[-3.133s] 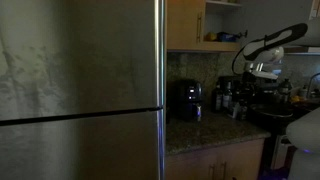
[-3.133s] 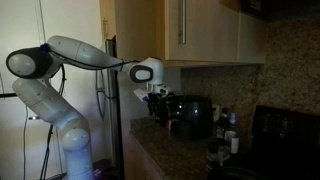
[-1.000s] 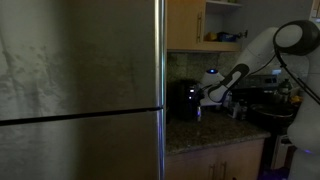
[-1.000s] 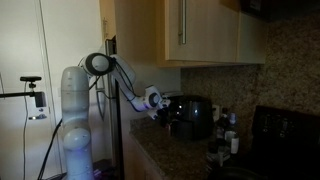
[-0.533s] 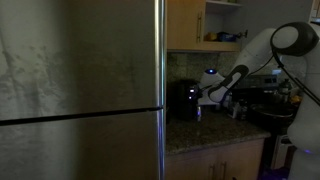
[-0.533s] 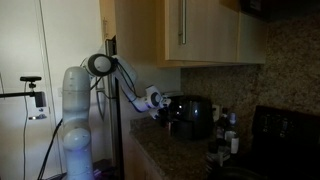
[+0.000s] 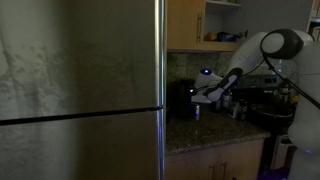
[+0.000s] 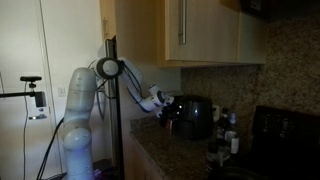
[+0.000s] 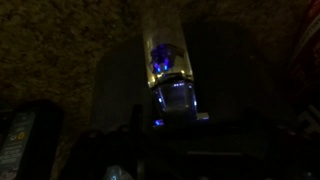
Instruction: Open the air fryer
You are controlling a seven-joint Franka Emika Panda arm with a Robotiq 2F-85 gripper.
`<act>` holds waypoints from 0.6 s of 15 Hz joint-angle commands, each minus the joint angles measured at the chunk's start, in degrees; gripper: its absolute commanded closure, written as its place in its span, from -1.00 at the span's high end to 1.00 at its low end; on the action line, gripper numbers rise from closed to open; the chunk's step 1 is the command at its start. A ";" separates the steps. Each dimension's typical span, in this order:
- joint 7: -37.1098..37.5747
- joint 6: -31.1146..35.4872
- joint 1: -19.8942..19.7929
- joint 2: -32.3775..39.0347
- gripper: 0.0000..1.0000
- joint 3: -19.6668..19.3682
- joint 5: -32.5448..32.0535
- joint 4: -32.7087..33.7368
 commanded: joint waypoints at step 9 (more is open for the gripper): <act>27.83 4.00 6.21 10.11 1.00 -9.49 -24.81 12.37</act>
